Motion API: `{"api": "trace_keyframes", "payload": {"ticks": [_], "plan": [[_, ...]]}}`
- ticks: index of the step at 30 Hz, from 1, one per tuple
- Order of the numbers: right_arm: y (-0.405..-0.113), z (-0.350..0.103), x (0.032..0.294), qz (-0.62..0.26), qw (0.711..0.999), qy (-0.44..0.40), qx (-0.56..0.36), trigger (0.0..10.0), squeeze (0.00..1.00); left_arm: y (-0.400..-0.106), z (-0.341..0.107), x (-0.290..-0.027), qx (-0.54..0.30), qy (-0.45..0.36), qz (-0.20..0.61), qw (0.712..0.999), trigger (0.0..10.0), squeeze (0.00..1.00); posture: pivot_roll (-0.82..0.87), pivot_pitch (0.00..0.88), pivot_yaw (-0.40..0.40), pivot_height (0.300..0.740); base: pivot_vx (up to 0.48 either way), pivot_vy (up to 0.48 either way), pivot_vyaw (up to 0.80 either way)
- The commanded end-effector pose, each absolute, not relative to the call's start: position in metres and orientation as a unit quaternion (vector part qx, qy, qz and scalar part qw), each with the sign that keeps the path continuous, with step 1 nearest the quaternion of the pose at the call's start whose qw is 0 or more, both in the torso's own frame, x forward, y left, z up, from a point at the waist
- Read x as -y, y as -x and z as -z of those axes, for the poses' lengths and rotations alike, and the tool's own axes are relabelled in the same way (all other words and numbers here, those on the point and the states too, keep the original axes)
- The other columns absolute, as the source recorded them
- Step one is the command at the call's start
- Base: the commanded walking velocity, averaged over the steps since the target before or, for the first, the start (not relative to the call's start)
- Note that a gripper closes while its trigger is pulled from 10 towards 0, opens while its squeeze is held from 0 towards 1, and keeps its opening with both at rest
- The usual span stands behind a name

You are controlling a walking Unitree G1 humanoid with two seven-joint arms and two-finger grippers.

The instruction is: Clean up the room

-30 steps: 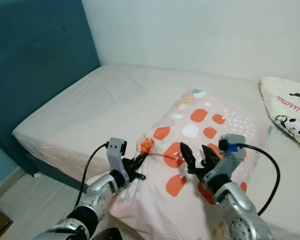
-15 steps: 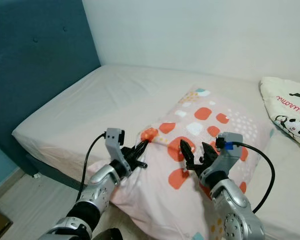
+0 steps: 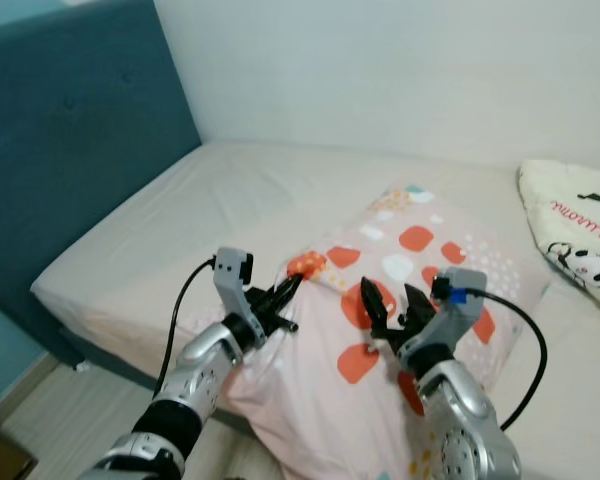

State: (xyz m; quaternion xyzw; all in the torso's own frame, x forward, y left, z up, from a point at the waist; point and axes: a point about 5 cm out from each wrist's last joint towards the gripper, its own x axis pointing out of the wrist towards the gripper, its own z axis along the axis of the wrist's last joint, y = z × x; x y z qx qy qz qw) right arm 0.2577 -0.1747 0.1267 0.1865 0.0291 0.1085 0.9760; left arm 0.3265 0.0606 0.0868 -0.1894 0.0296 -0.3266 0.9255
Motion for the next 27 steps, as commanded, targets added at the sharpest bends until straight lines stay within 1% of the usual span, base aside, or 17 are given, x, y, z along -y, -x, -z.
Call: {"api": "trace_keyframes", "payload": {"ticks": [1, 4, 7, 11, 14, 15, 18, 19, 27], "plan": [[-0.2571, -0.1215, 0.1738, -0.107, 0.976, -0.186, -0.037, 10.0, 0.0, -0.3283, -0.0914, -0.0611, -0.02, 0.196, 0.321, 0.926, 10.0, 0.0, -0.11, 0.0, 0.102, 0.624, 0.0, 0.0, 0.0], [-0.2577, -0.1203, 0.1739, -0.108, 0.976, -0.185, -0.039, 10.0, 0.0, -0.3301, -0.0904, -0.0624, -0.033, 0.192, 0.312, 0.93, 10.0, 0.0, -0.11, 0.0, 0.095, 0.633, 0.0, 0.0, 0.0], [-0.2603, -0.1209, 0.1738, -0.112, 0.976, -0.181, -0.039, 10.0, 0.0, -0.3309, -0.0882, -0.0602, -0.053, 0.186, 0.313, 0.93, 10.0, 0.0, -0.11, 0.0, 0.086, 0.642, -0.48, 0.0, 0.0], [-0.2618, -0.1216, 0.1741, -0.114, 0.976, -0.18, -0.039, 10.0, 0.0, -0.3314, -0.0887, -0.0595, -0.053, 0.198, 0.307, 0.929, 10.0, 0.0, -0.11, 0.0, 0.082, 0.647, -0.48, 0.0, 0.0], [-0.2635, -0.122, 0.1752, -0.117, 0.976, -0.178, -0.038, 10.0, 0.0, -0.3316, -0.0895, -0.0597, -0.045, 0.195, 0.298, 0.933, 10.0, 0.0, -0.11, 0.0, 0.077, 0.656, 0.0, 0.0, 0.0], [-0.2645, -0.1218, 0.1751, -0.119, 0.976, -0.176, -0.038, 10.0, 0.0, -0.3311, -0.0879, -0.0596, -0.048, 0.188, 0.295, 0.936, 10.0, 0.0, -0.1, 0.0, 0.076, 0.665, 0.0, 0.0, 0.0], [-0.2647, -0.1218, 0.175, -0.12, 0.976, -0.176, -0.038, 10.0, 0.0, -0.3309, -0.0873, -0.0594, -0.049, 0.187, 0.294, 0.936, 10.0, 0.0, -0.1, 0.0, 0.076, 0.67, 0.0, 0.0, 0.0], [-0.2652, -0.122, 0.1753, -0.12, 0.976, -0.176, -0.038, 10.0, 0.0, -0.3307, -0.0873, -0.0589, -0.049, 0.184, 0.294, 0.937, 10.0, 0.0, -0.1, 0.0, 0.076, 0.679, 0.0, 0.0, 0.0], [-0.2667, -0.1219, 0.1757, -0.12, 0.976, -0.176, -0.035, 10.0, 0.0, -0.3314, -0.0884, -0.0589, -0.05, 0.181, 0.292, 0.938, 10.0, 0.0, -0.11, 0.0, 0.078, 0.707, 0.0, 0.0, 0.0]]}}
